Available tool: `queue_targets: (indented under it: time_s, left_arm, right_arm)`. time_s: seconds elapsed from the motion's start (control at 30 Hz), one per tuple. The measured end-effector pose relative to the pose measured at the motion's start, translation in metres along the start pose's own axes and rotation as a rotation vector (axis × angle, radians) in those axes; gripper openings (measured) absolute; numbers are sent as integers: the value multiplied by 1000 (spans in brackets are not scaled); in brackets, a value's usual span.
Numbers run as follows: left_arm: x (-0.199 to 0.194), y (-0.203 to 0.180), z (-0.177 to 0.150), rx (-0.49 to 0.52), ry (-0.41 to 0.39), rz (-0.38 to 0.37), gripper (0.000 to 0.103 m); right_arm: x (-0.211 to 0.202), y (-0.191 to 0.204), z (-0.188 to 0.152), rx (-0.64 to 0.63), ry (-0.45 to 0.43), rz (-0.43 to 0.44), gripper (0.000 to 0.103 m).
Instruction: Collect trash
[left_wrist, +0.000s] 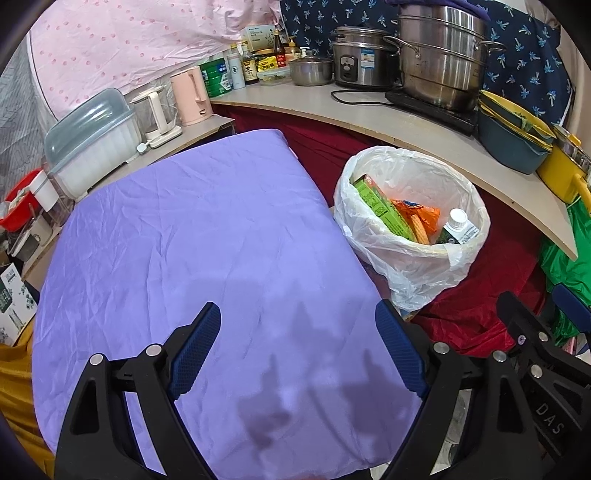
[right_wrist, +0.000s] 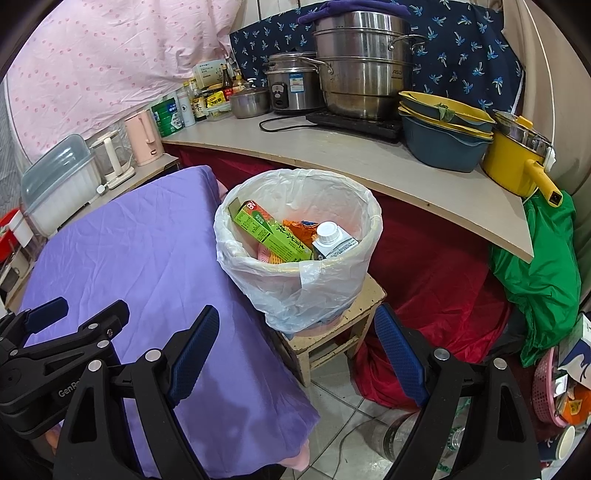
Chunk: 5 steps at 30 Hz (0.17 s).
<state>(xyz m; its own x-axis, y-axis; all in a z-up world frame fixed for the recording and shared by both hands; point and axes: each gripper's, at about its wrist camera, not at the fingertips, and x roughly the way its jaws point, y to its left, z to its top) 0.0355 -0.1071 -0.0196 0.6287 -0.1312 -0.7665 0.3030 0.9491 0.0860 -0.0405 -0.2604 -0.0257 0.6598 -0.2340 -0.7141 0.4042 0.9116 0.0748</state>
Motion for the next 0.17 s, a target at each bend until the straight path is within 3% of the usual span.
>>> queue_targets:
  time_s: [0.17]
  left_arm:
    - [6, 3, 1, -12, 21, 2, 88]
  right_arm:
    - [1, 1, 1, 2, 4, 4, 83]
